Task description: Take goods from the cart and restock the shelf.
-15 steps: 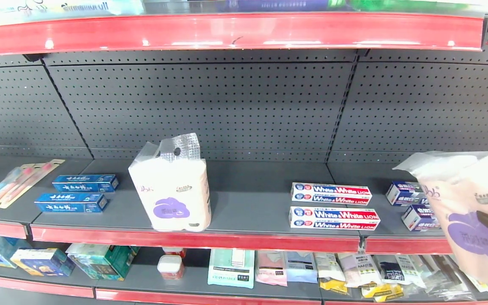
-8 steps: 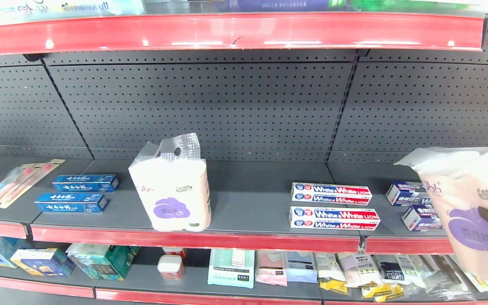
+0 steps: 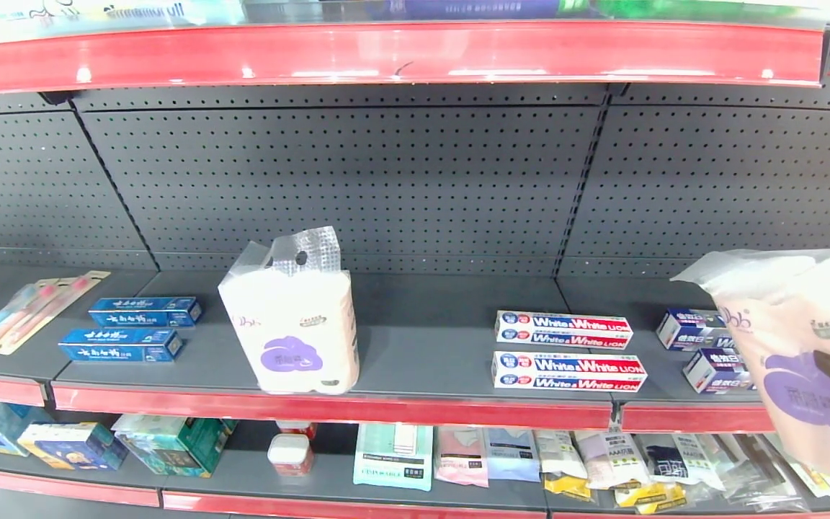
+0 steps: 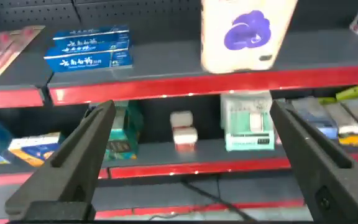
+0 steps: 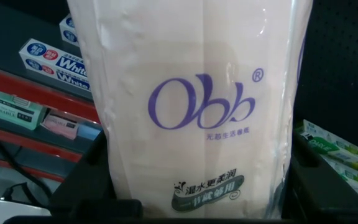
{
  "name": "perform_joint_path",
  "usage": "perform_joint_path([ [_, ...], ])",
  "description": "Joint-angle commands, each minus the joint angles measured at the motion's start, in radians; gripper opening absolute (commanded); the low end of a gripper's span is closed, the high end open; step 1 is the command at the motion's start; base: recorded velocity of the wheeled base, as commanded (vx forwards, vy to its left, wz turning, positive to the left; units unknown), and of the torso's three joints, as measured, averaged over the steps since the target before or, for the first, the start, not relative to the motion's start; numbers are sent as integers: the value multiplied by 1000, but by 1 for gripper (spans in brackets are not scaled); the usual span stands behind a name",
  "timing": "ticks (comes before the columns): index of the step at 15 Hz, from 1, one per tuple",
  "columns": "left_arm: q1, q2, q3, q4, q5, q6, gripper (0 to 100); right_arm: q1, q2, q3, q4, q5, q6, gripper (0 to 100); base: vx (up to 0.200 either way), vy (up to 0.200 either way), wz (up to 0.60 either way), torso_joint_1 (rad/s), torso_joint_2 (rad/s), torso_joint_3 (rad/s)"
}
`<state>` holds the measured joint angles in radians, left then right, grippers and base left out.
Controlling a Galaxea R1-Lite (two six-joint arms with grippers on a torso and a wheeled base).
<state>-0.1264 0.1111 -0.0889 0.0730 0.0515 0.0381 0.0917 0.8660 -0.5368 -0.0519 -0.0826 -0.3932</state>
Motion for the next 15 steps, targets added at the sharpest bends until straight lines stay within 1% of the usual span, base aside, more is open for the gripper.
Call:
perform_joint_path([
  [1, 1, -17, 89, -88, -15, -27, 100, 2, 4, -3, 0, 0, -1, 0, 0, 0, 0, 0, 0, 0],
  [2, 1, -17, 89, -68, -50, -21, 100, 3, 2, -9, 0, 0, -1, 0, 0, 0, 0, 0, 0, 0],
  [3, -1, -17, 89, -70, -58, -21, 100, 2, 4, -14, 0, 0, -1, 0, 0, 0, 0, 0, 0, 0],
  [11, -1, -17, 89, -70, -58, -26, 100, 2, 10, -22, 0, 0, 4, 0, 0, 0, 0, 0, 0, 0],
  [15, -1, -17, 89, -71, -58, -24, 100, 0, 8, -18, 0, 0, 10, 0, 0, 0, 600, 4, 0, 4],
])
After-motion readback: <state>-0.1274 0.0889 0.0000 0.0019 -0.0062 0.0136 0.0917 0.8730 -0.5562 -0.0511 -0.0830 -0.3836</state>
